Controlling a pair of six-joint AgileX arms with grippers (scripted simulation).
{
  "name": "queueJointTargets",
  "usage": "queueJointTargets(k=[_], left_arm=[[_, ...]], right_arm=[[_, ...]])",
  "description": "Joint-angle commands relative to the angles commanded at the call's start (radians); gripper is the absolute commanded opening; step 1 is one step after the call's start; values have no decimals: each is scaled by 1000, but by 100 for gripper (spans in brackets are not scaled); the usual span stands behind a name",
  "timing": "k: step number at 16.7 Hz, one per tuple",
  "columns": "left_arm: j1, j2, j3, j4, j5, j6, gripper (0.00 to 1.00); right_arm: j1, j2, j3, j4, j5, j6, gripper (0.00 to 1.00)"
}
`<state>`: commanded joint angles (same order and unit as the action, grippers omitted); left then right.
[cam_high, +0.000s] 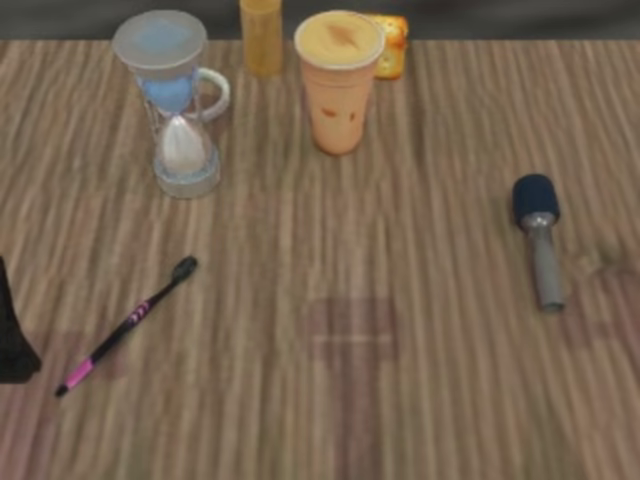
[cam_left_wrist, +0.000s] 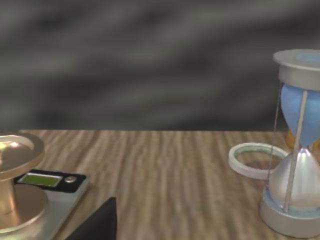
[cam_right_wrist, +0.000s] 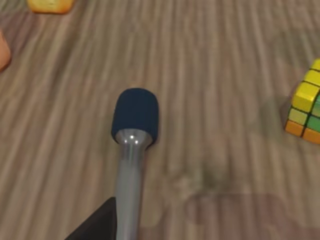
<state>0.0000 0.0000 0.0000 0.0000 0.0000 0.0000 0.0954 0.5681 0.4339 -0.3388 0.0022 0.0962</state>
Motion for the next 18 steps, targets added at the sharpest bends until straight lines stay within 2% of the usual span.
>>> queueJointTargets(k=[10, 14, 18], left_arm=[[0, 0, 0, 0, 0, 0, 100], [0, 0, 0, 0, 0, 0, 100], [0, 0, 0, 0, 0, 0, 100]], right_arm=[[139, 980, 704, -440, -15, 171, 100], [175, 1211, 869, -572, -12, 211, 100], [187, 1289, 923, -626, -8, 225, 100]])
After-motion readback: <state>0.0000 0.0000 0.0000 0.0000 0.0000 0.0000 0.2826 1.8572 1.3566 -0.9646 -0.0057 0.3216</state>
